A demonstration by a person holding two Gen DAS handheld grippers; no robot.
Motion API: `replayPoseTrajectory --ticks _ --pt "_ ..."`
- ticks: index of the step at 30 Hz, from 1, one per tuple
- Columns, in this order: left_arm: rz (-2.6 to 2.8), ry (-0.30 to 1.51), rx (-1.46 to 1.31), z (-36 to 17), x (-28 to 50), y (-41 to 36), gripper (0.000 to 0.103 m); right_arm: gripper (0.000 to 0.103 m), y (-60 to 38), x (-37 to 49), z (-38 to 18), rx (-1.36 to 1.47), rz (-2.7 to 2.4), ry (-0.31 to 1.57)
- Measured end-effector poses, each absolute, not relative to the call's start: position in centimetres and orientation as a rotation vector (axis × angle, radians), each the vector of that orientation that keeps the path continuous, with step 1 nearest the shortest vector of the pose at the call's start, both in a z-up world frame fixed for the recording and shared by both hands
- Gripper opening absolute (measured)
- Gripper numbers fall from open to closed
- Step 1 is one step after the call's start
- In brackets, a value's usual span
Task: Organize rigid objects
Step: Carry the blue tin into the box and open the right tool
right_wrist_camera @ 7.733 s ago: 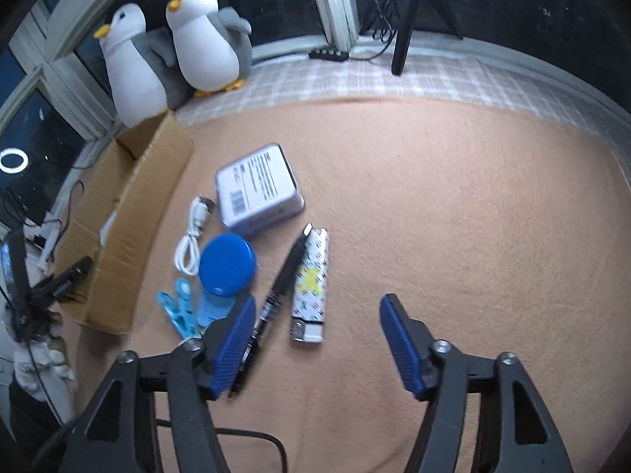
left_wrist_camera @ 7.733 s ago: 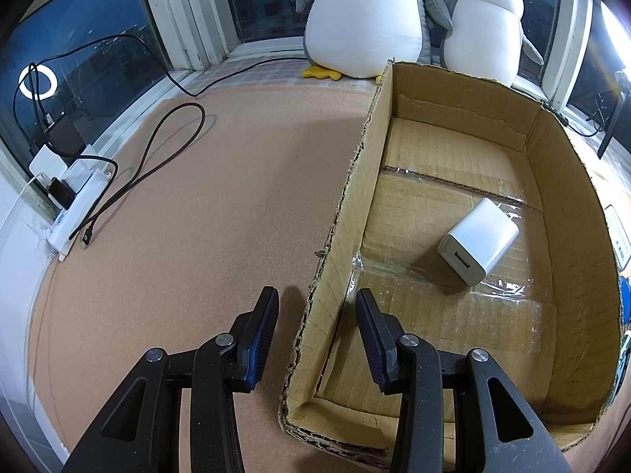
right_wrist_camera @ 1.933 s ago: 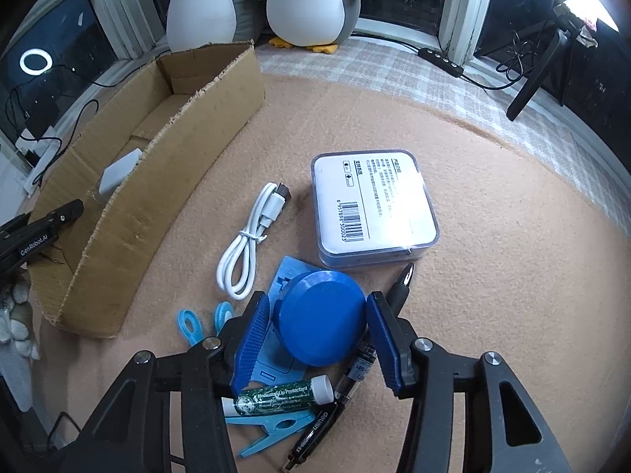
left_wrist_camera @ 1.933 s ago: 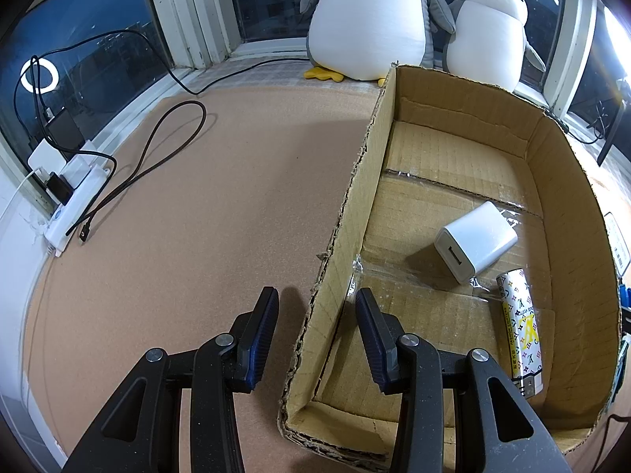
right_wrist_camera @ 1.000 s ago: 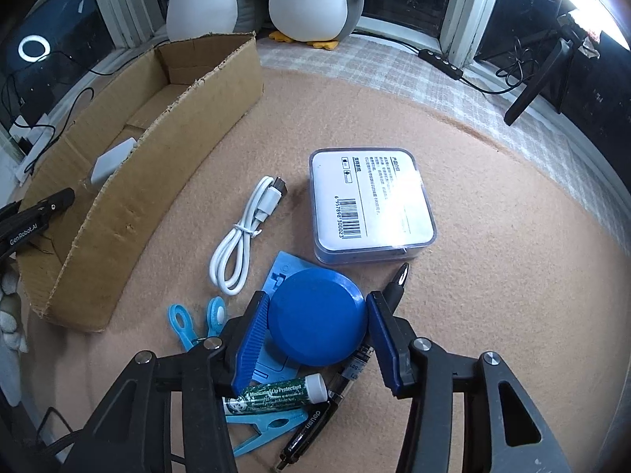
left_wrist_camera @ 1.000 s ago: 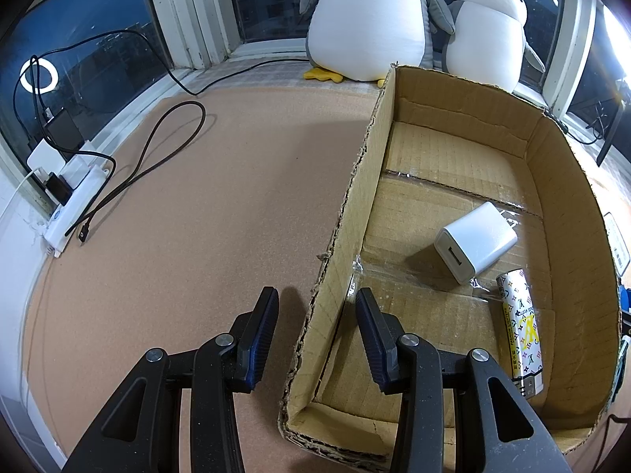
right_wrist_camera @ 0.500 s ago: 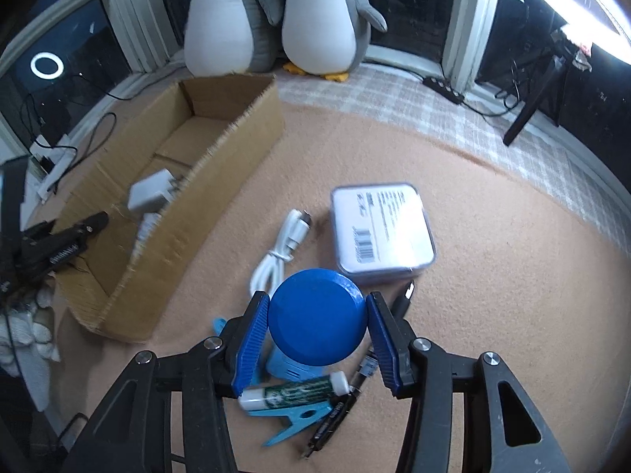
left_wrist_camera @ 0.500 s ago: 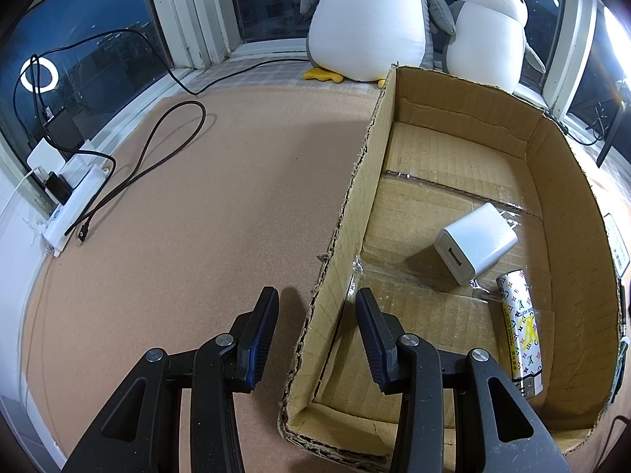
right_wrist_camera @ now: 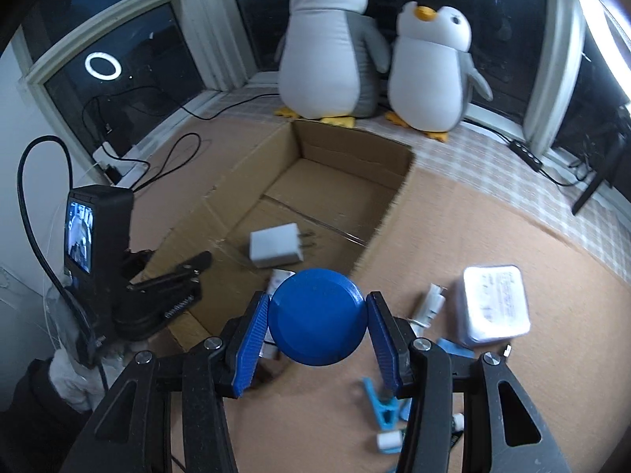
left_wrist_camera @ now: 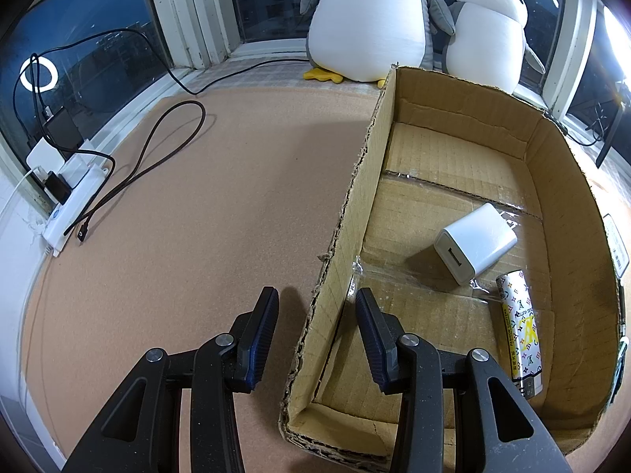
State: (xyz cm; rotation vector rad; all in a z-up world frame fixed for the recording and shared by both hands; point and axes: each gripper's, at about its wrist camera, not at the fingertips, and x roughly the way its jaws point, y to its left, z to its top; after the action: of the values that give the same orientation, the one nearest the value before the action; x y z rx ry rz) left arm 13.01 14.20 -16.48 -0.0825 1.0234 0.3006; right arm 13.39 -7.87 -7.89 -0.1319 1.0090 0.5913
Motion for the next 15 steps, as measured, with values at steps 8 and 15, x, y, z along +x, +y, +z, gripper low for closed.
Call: replayPoseTrajectory --ticks 8,15 --pt "0.3 1.023 -0.083 -16.4 13.0 14.3 0.044 0.046 -4.7 14.0 -9.0 -0.163 0.609 1.017" --pt "0.3 1.022 -0.084 -16.4 13.0 14.3 0.044 0.046 -3.7 15.1 -9.7 -0.185 0.578 1.012"
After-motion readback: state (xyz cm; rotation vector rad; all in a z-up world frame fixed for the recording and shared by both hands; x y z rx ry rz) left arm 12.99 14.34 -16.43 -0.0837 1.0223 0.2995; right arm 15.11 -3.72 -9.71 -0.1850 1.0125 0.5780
